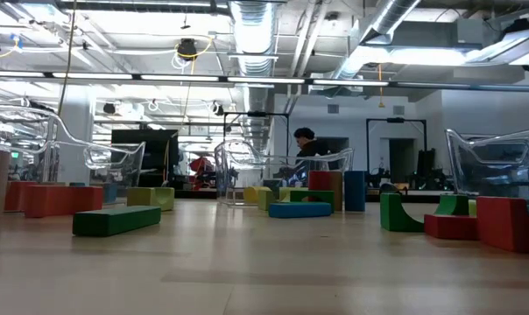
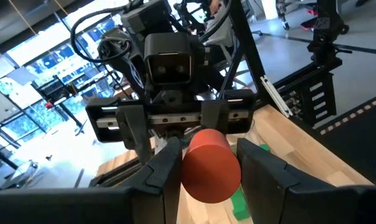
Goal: Sort blocks by size
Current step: Put the red cylindrical block into the top transparent bin
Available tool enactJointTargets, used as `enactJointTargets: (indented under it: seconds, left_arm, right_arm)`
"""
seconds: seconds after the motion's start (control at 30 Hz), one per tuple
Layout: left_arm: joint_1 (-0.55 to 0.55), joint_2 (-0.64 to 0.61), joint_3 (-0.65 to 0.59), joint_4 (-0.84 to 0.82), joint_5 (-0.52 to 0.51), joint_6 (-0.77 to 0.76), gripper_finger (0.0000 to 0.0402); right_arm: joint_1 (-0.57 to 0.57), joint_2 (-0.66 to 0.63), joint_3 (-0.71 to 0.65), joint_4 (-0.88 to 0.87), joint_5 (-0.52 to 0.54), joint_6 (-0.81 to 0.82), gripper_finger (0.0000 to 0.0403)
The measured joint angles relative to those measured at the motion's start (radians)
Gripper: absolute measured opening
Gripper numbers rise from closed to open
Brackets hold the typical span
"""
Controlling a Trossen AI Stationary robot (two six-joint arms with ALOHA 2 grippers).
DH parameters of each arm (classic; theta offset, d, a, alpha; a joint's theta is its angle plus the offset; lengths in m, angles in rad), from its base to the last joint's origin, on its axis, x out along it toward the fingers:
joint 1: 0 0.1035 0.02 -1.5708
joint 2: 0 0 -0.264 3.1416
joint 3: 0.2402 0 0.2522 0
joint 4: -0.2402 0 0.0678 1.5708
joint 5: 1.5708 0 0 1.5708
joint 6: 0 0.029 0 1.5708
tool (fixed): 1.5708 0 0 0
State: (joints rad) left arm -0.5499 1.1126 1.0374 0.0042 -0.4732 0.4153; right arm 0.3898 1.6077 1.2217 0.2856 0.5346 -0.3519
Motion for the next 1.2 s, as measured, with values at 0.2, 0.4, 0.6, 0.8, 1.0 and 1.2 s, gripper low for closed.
enactJointTargets:
  seconds: [0.2,0.4,0.6,0.8,1.0,1.2]
  left_arm:
    - [0.013,0.002,0.0,0.014,-0.001,0.017,0.0128]
    - [0.036,0.002,0.0,0.015,0.028,-0.003,0.0128]
    - [0.04,0.002,0.0,0.017,0.025,0.005,0.0128]
    - [0.054,0.034,0.0,0.054,0.024,0.025,0.0128]
    - [0.066,0.087,0.0,0.069,0.015,0.061,0.0128]
    - [0.066,0.095,-0.001,0.091,0.016,0.079,0.0128]
  right_arm:
    - [-0.014,0.0,0.0,0.021,-0.057,0.022,0.0257]
    - [-0.02,0.0,0.0,0.055,-0.09,0.015,0.0257]
    - [-0.033,0.0,0.0,0.055,-0.121,0.038,0.0257]
    - [-0.033,0.0,-0.001,0.058,-0.15,0.063,0.0256]
    - [-0.032,0.001,-0.001,0.059,-0.154,0.075,0.0255]
    - [-0.032,0.001,-0.001,0.024,-0.145,0.105,0.0255]
